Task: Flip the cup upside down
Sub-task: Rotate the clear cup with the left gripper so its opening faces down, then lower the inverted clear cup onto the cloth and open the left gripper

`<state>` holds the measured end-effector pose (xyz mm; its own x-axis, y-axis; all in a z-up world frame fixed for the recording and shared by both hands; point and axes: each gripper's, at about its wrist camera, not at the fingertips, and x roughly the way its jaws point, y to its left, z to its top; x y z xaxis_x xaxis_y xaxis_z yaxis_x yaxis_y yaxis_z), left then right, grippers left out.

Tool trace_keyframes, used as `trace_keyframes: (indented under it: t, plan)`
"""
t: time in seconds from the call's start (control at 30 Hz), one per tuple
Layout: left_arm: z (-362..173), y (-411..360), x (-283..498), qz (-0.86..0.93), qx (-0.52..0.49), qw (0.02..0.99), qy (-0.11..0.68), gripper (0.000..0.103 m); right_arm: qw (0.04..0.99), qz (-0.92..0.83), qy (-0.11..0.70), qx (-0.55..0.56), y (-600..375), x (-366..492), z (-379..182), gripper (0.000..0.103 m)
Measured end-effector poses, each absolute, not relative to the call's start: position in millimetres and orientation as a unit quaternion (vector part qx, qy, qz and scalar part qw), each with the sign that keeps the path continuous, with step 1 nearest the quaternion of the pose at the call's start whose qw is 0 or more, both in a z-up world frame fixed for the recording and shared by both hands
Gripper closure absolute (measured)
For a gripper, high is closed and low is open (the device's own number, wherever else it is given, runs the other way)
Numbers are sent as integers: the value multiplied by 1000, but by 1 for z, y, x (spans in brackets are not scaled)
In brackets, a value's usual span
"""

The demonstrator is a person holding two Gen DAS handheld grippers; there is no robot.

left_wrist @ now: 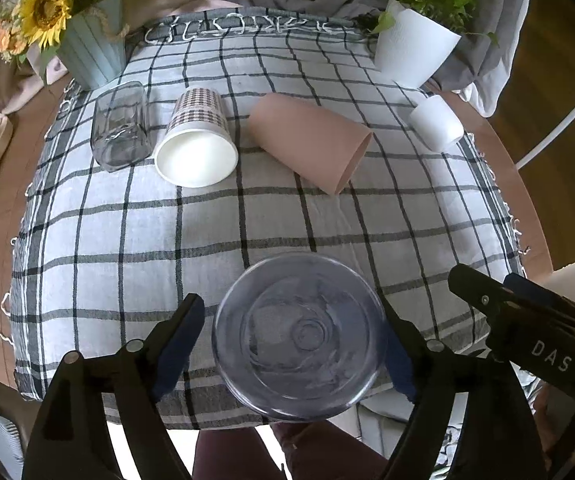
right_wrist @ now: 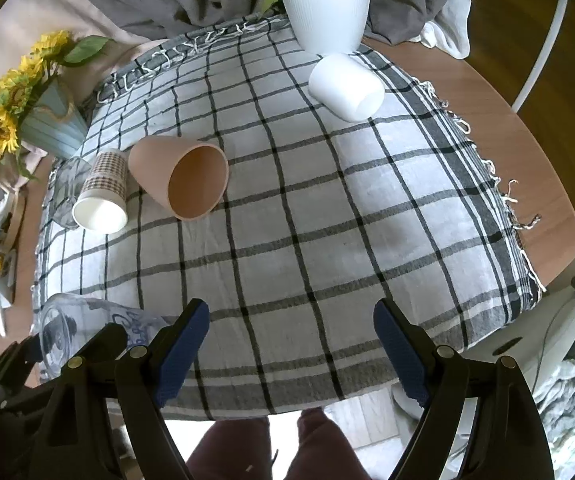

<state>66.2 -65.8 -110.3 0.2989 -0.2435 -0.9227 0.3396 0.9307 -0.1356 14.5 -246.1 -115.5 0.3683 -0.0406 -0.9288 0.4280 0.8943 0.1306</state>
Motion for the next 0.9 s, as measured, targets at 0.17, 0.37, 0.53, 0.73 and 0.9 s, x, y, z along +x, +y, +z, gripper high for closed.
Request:
trace_keyframes:
  t: [0.17, 0.37, 0.53, 0.73, 0.9]
  plan:
    - [-110, -65, 67, -177, 48, 807, 562, 17, 808, -144, 544, 176, -247, 15, -116, 19]
    - [-108, -66, 65, -178, 52, 811, 555, 7, 808, -155, 541, 173, -247, 13, -116, 17]
    - [-105, -68, 63, -187, 53, 811, 552, 6, 809, -165, 537, 172, -251, 10, -111, 13]
    - [-93, -66, 54, -186, 55, 819, 540, 6, 821, -172, 521, 160, -250, 3, -94, 13]
    - [-70, -56, 42, -174, 49, 838, 515, 4, 840, -175, 491, 150, -246, -10, -68, 13]
